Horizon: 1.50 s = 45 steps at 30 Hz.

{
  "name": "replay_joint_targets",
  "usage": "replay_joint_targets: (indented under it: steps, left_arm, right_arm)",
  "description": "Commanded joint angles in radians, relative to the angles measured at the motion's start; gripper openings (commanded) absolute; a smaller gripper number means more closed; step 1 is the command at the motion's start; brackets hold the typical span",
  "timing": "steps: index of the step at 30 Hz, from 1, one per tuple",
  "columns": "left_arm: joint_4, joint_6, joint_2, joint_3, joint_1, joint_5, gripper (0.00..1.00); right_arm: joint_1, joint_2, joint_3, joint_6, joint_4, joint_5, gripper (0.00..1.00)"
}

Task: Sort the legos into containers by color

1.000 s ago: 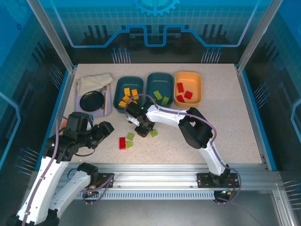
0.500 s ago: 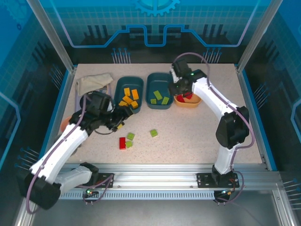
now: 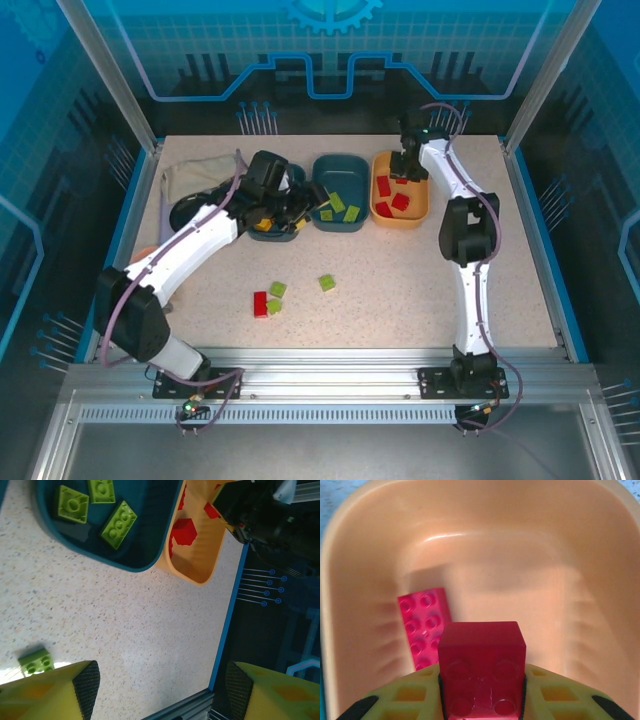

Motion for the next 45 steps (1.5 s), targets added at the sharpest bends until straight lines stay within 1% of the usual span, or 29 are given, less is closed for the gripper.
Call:
replay_joint_targets:
  steps: [1, 5, 7, 9, 10, 13, 18, 21, 26, 28, 31, 34, 37, 41, 45]
  left_arm:
    - [-0.006, 0.035, 0.05, 0.078, -0.018, -0.006, 0.71]
    - [-0.036, 0.042, 0.098, 0.134, -0.032, -0.025, 0.71]
    - [-0.069, 0.046, 0.113, 0.157, -0.039, -0.039, 0.71]
    - [-0.109, 0.052, 0.119, 0.177, -0.045, -0.058, 0.71]
    - [-0.13, 0.058, 0.118, 0.184, -0.049, -0.068, 0.71]
    - [-0.189, 0.077, 0.101, 0.19, -0.056, -0.098, 0.71]
    - [-0.278, 0.13, 0.048, 0.139, -0.077, -0.146, 0.71]
    - [-0.315, 0.161, 0.019, 0.077, -0.09, -0.152, 0.71]
    - [-0.375, 0.161, 0.013, 0.0, -0.107, -0.149, 0.71]
    - [-0.389, 0.145, 0.033, -0.011, -0.126, -0.151, 0.71]
    - [-0.42, 0.109, 0.093, 0.004, -0.161, -0.171, 0.71]
    - [-0.446, 0.061, 0.174, 0.033, -0.194, -0.188, 0.71]
    - [-0.468, 0.008, 0.252, 0.07, -0.229, -0.199, 0.72]
    - [-0.494, -0.056, 0.343, 0.106, -0.258, -0.208, 0.73]
    - [-0.473, -0.091, 0.413, 0.126, -0.263, -0.2, 0.74]
  right_arm:
    - [-0.028, 0.072, 0.103, 0.017, -0.083, -0.012, 0.32]
    - [-0.031, 0.135, 0.17, 0.005, -0.101, -0.041, 0.36]
    - [-0.03, 0.155, 0.195, 0.002, -0.11, -0.054, 0.41]
    - [-0.029, 0.155, 0.206, -0.001, -0.113, -0.067, 0.49]
    - [-0.026, 0.146, 0.209, -0.003, -0.111, -0.073, 0.54]
    - [-0.008, 0.096, 0.21, -0.024, -0.096, -0.078, 0.62]
    - [0.034, -0.058, 0.175, -0.025, -0.07, -0.075, 0.62]
    - [0.065, -0.239, 0.009, -0.005, 0.026, -0.087, 0.61]
    - [0.154, -0.598, -0.439, 0.02, 0.222, -0.107, 0.62]
    - [0.193, -0.778, -0.673, 0.036, 0.329, -0.13, 0.62]
    - [0.243, -1.026, -0.996, 0.046, 0.462, -0.196, 0.64]
    - [0.287, -1.254, -1.264, 0.039, 0.554, -0.304, 0.7]
    - [0.341, -1.421, -1.427, 0.058, 0.512, -0.344, 0.79]
    - [0.398, -1.556, -1.537, 0.105, 0.425, -0.364, 0.81]
    - [0.423, -1.649, -1.584, 0.141, 0.381, -0.351, 0.81]
